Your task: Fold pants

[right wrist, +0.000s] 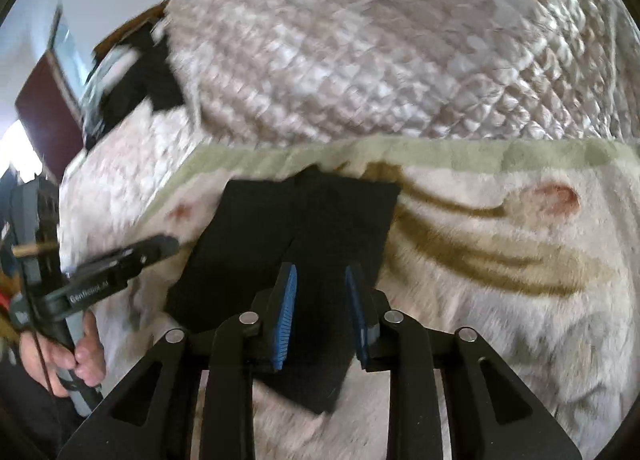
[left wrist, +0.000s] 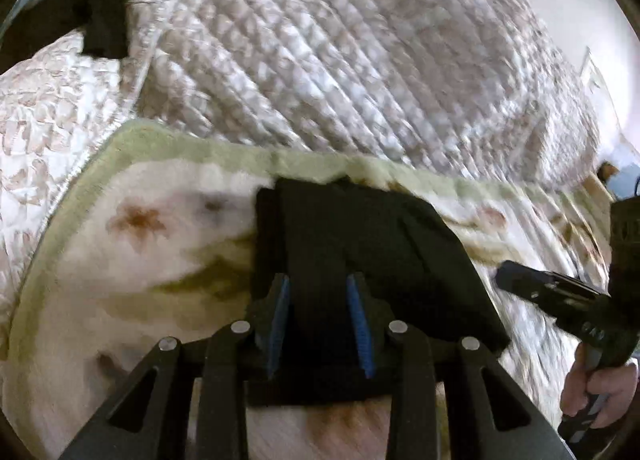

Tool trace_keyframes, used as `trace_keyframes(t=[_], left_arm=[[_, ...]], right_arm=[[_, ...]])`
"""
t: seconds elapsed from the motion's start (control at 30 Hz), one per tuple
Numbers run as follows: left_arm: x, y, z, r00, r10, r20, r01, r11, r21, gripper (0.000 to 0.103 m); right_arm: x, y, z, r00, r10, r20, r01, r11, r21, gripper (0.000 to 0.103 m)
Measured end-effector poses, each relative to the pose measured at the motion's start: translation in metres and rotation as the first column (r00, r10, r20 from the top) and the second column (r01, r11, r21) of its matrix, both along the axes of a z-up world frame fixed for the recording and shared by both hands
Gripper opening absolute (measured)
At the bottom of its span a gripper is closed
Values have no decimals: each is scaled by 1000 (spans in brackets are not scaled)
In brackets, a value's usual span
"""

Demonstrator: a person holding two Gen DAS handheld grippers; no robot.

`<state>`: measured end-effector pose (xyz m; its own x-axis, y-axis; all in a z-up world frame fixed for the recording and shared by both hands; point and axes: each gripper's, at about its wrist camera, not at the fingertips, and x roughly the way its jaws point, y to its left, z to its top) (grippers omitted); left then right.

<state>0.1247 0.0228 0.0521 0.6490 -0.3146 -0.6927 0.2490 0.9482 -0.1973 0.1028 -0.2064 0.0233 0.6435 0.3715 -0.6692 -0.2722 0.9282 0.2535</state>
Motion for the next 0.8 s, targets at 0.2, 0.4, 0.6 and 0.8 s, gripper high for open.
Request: trace_keyframes(t=[0.2, 0.4, 0.6, 0.8], left_arm=[[-7, -13, -23, 998, 8, -57, -4, 997, 83, 32], [-42, -13, -13, 998, 53, -30, -50, 996, 77, 32], [-72, -15, -33, 993, 90, -79, -82, 992, 101, 36], [-78, -14, -43, 992, 95, -83, -84, 989, 124, 40]], right_arm=[[-18, 13, -15, 1000, 13, -28, -16, 996, -93, 23], [-49, 13, -9, 1000, 5, -10, -6, 996, -90, 24], [-75, 21, -23, 1000, 11, -28, -15, 992, -127, 46], [-73, 23, -40, 998, -5, -64, -7, 983, -183, 47]])
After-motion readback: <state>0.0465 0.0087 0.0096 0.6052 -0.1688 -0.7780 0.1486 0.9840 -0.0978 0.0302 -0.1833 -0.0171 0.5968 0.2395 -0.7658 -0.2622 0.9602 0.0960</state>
